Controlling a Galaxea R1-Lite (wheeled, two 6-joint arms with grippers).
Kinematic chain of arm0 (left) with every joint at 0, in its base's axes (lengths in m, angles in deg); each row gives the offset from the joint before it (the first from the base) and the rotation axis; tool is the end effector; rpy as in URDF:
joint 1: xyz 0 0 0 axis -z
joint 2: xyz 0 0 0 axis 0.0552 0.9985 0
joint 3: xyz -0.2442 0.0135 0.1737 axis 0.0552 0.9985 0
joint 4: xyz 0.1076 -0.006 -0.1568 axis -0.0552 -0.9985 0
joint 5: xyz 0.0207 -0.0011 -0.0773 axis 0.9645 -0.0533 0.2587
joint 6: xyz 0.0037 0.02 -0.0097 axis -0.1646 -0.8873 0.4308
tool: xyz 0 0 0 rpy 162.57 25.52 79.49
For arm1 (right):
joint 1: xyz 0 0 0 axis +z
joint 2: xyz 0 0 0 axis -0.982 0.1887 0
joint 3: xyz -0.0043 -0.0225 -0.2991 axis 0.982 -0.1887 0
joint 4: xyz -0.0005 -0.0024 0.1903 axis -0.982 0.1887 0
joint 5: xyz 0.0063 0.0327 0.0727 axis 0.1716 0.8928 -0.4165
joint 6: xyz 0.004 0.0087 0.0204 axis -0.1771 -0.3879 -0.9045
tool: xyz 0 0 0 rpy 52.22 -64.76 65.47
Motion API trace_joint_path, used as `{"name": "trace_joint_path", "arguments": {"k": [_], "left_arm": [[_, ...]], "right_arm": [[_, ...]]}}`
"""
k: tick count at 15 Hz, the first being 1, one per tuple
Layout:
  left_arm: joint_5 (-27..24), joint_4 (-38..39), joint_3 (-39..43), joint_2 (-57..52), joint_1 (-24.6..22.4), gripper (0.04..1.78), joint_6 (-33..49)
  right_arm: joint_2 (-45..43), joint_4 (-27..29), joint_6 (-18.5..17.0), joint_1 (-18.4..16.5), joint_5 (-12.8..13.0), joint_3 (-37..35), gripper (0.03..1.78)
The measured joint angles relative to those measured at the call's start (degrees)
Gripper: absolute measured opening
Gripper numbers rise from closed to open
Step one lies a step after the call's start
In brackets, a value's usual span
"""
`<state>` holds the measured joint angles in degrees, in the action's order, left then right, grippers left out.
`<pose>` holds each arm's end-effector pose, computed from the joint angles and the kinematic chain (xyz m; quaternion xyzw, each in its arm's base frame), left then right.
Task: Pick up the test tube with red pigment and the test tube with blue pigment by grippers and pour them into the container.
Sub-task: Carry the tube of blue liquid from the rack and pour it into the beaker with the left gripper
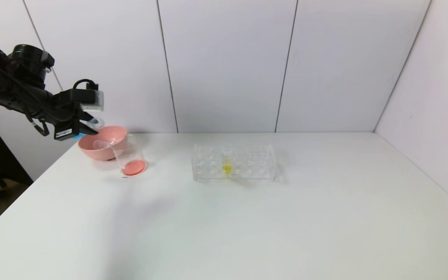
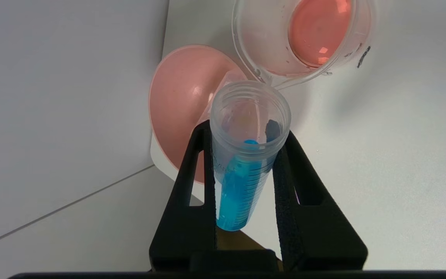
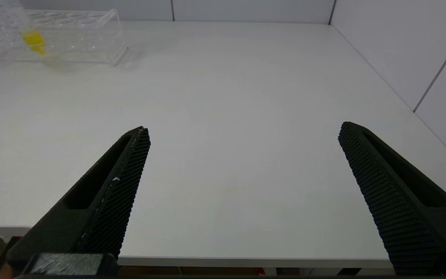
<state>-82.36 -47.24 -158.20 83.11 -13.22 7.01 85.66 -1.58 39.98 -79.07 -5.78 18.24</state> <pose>0.3866 0.0612 0.2531 0.5256 0.2457 -0.3076 0.7542 -0.0227 0.0000 0.0748 -0.0013 0.0040 0.0005 1.0000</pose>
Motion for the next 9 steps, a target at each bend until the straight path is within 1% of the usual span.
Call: {"name": "trace_joint_path", "arguments": {"k": [9], "left_arm": [[5.18, -1.67, -0.45, 0.44, 1.90, 0.44, 0.46]], "right_arm": [[0.00, 0.02, 0.00, 0.02, 0.00, 0.00, 1.77]]}}
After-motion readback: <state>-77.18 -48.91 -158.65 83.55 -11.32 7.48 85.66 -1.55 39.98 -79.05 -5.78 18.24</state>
